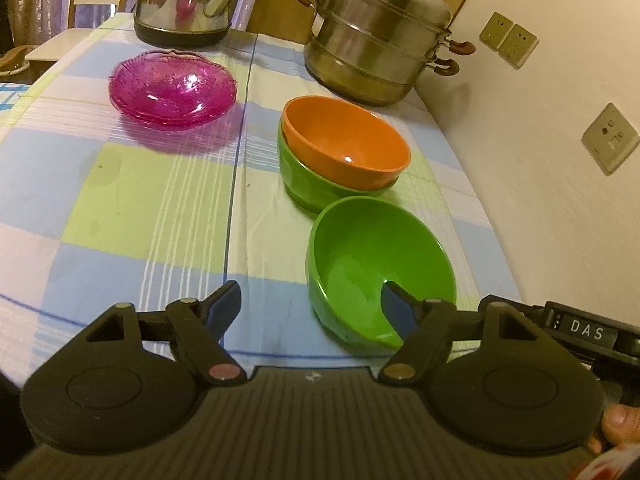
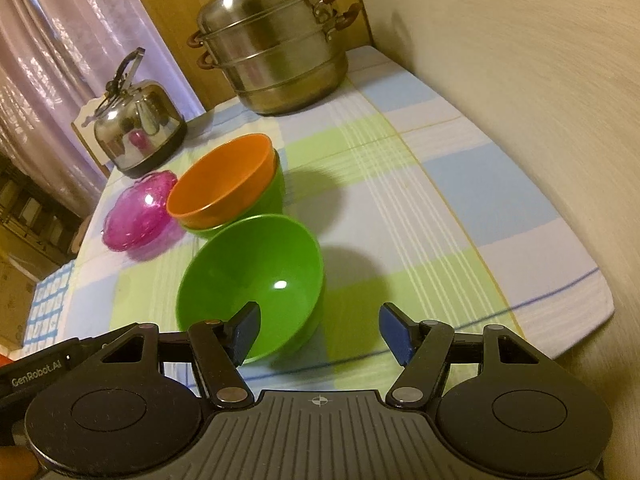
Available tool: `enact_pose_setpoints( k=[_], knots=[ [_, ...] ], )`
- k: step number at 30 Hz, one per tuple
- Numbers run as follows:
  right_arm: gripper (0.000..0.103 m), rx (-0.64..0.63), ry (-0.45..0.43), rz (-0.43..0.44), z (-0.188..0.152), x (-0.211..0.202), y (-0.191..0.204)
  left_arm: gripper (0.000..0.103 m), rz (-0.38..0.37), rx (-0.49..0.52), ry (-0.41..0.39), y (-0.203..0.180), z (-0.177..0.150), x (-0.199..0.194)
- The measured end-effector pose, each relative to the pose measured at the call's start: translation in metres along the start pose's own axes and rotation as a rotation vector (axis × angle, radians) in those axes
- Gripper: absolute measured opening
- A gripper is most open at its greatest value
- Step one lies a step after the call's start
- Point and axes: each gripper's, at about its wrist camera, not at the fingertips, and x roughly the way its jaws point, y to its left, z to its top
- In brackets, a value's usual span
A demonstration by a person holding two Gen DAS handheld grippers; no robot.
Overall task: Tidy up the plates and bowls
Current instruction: 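Move both grippers to the rim of the other green bowl, then close both grippers together on the green bowl rim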
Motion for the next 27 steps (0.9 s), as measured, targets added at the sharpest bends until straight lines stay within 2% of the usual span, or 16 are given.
enact_pose_setpoints(
  k=[4,9,13,20,27],
  knots=[
    [0.054,0.002,0.016,-0.002,0.008,0.017,-0.005,0.060,-0.002,0.008,0.020,0.000,0.006,0.021],
    [0.046,0.000,0.044,-0.002,0.013,0.037,-0.010,0.045,-0.011,0.004,0.049,0.003,0.007,0.044],
    [0.035,-0.007,0.074,0.000,0.015,0.051,-0.011,0.033,-0.027,0.002,0.072,0.005,0.009,0.057],
    [0.024,-0.017,0.088,-0.007,0.017,0.064,-0.010,0.024,-0.030,0.017,0.082,0.005,0.016,0.072],
    [0.019,-0.033,0.102,-0.005,0.018,0.073,-0.006,0.015,-0.032,0.022,0.090,0.007,0.018,0.080]
  ],
)
